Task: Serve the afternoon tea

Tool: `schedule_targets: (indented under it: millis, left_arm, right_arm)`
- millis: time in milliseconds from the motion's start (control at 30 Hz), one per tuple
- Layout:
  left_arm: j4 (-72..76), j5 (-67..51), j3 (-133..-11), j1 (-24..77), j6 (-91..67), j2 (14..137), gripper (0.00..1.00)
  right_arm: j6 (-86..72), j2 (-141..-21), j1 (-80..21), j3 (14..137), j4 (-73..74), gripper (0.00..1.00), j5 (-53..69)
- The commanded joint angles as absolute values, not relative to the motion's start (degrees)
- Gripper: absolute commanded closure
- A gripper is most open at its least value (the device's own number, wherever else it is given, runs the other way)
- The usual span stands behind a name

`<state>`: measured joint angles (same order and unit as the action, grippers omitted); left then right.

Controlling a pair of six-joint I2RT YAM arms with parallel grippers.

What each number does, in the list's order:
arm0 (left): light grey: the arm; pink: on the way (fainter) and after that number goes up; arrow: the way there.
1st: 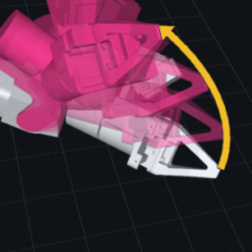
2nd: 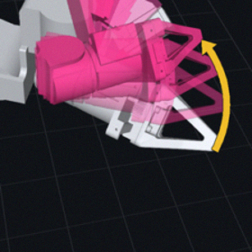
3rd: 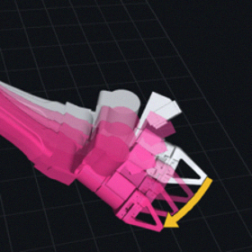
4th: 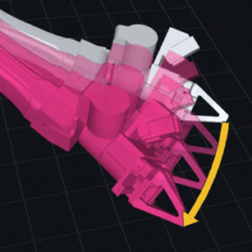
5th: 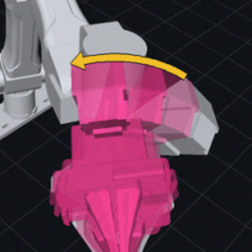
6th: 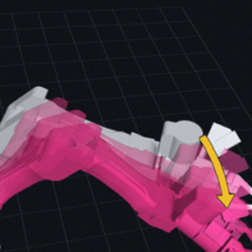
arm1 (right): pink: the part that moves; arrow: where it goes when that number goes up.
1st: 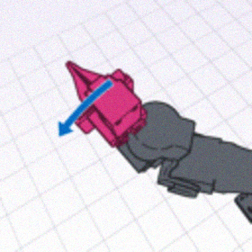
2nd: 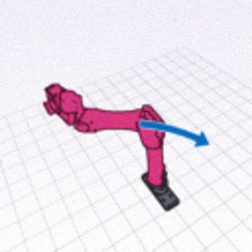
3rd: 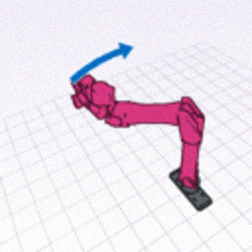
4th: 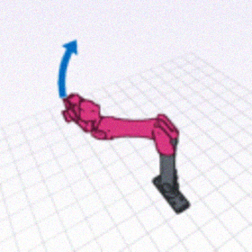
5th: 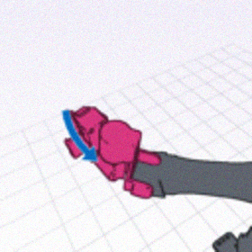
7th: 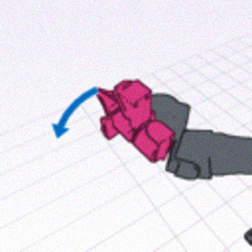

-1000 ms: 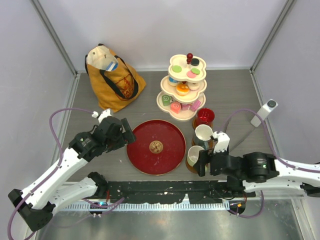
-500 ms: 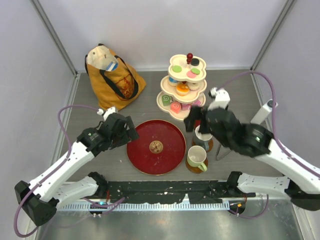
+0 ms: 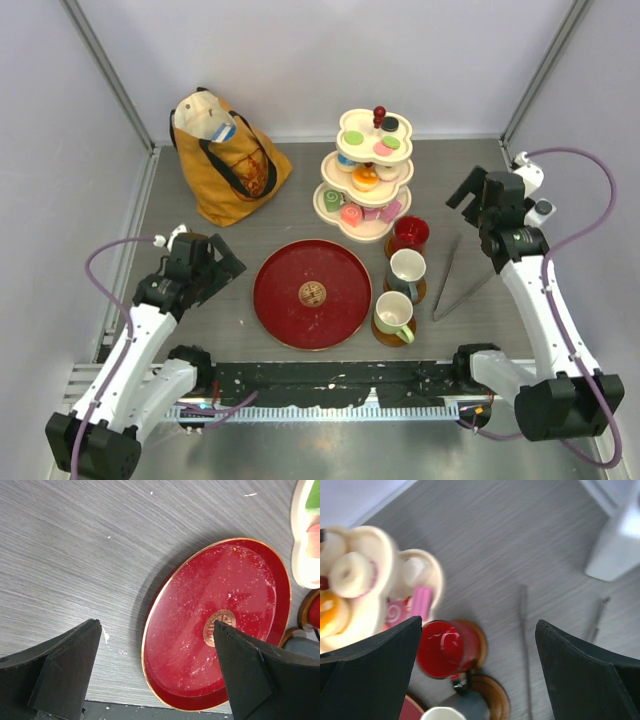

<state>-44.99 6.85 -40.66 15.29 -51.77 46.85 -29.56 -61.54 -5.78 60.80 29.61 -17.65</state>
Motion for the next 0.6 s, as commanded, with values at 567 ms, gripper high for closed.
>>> schedule_targets:
  millis: [567]
  left_arm:
    - [-51.94, 11.87, -44.65, 14.41, -51.59, 38.76, 0.00]
  right_arm:
    - [-27.07, -35.86, -3.25, 42.45, 20.30, 0.02, -30.76]
